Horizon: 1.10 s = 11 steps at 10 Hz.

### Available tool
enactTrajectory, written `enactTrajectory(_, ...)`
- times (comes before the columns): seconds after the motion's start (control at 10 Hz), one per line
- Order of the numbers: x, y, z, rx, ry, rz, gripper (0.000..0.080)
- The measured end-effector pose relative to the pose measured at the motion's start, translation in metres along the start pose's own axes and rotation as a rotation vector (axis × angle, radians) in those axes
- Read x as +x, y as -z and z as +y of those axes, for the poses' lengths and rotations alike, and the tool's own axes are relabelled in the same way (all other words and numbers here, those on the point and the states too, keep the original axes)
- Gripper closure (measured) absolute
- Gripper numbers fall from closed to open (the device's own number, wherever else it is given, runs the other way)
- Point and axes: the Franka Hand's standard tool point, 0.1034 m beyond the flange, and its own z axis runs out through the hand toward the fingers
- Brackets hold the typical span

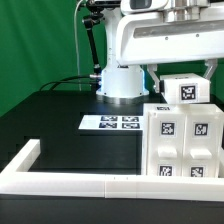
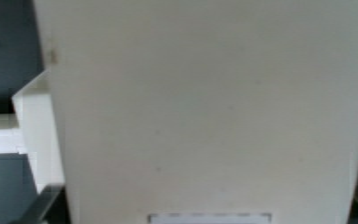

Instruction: Assemble cabinet

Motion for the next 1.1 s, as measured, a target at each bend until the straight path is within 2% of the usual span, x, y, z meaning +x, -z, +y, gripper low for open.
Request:
enactTrajectory(0.2, 0.0023, -0.0029, -0.0059, 0.004, 0.008, 0.012, 0.0256)
enactTrajectory(1.1, 0.0059, -0.0028, -0.0062, 0.007, 0.015, 0.042, 0.0256)
